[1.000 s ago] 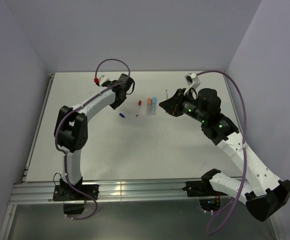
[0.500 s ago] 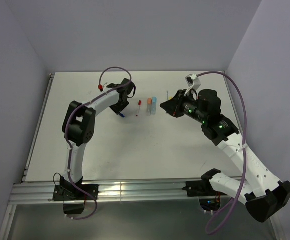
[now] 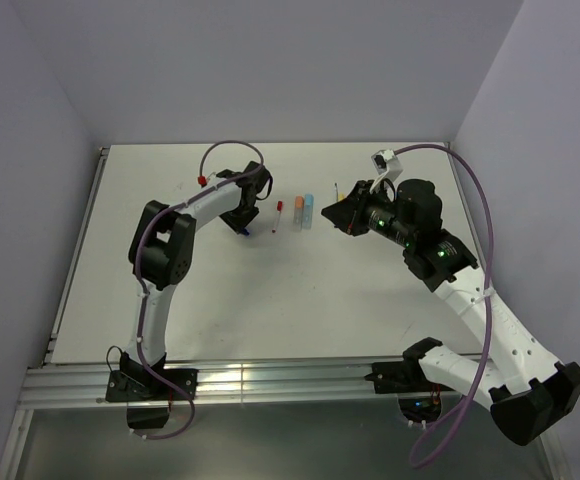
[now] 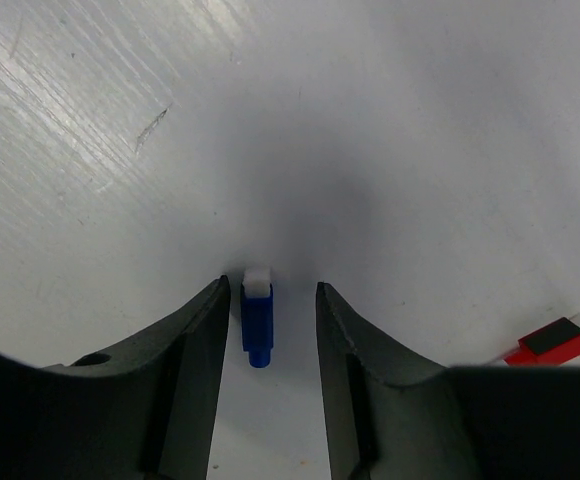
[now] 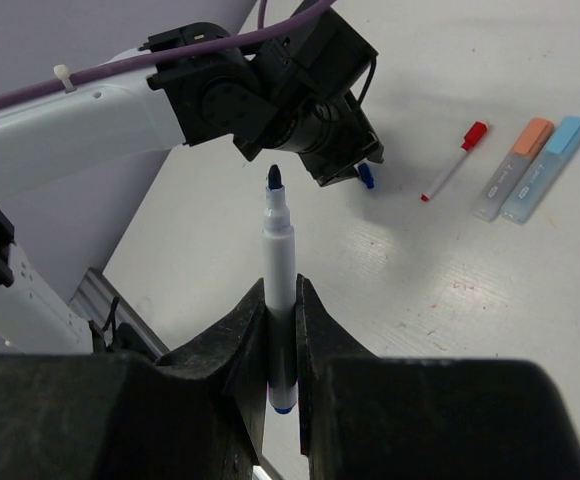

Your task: Insert the pens into the pen caps

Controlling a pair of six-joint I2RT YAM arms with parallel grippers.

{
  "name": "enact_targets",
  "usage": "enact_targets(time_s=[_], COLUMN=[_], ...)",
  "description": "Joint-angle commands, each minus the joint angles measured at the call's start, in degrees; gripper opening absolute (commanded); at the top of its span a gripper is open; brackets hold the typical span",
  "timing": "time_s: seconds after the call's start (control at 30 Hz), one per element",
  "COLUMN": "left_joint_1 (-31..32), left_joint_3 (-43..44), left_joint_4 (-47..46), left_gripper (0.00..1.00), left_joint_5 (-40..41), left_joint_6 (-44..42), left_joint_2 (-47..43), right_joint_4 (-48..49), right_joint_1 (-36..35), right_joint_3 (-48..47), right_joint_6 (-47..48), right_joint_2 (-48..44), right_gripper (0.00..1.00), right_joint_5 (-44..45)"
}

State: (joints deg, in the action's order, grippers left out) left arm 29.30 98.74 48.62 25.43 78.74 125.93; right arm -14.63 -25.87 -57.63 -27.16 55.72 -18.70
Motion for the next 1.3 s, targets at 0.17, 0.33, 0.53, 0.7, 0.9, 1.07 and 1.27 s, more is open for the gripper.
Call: enact_targets(time_s=[0.17,0.33,0.53,0.7,0.9,1.07,1.27], left_joint_1=[0.1,0.2,0.4,0.5,0.3,-1.8,-2.2], left_joint_3=[2.3,2.4,2.2,0.7,-4.9,-7.4,-5.7], left_joint_4=[1.8,1.9,0.8,-1.7,-10.5,-25.6,-34.3], left_gripper=[0.41,0.32,0.20,0.00,0.00,0.00,0.00], left_joint_5=[-1.3,-2.0,-3.5,-4.9,-6.3,-20.9,-35.2], left_joint_6=[1.3,1.0,0.0,-1.7,-10.7,-21.5,-33.4], left_joint_2=[1.5,2.3,3.4,2.9,-8.3,-19.9,-28.9], right_joint_4=[2.1,2.2,2.2,2.1,3.1,7.2,13.0], right_joint_1=[0.7,0.9,1.0,1.1,1.1,1.0,0.1], right_joint_3=[0.1,0.2,0.1,0.0,0.3,2.2,2.7], right_joint_6=[0.2,0.1,0.0,0.4,0.6,-0.2,-2.5], right_joint_2=[-1.2,-1.1,-1.1,-0.7,-0.4,-1.2,-0.4], right_gripper=[0.00,0.00,0.00,0.00,0.00,0.00,0.00], right_joint_5=[-0.5,-1.7,-2.7,-3.4,-4.7,-7.9,-10.2])
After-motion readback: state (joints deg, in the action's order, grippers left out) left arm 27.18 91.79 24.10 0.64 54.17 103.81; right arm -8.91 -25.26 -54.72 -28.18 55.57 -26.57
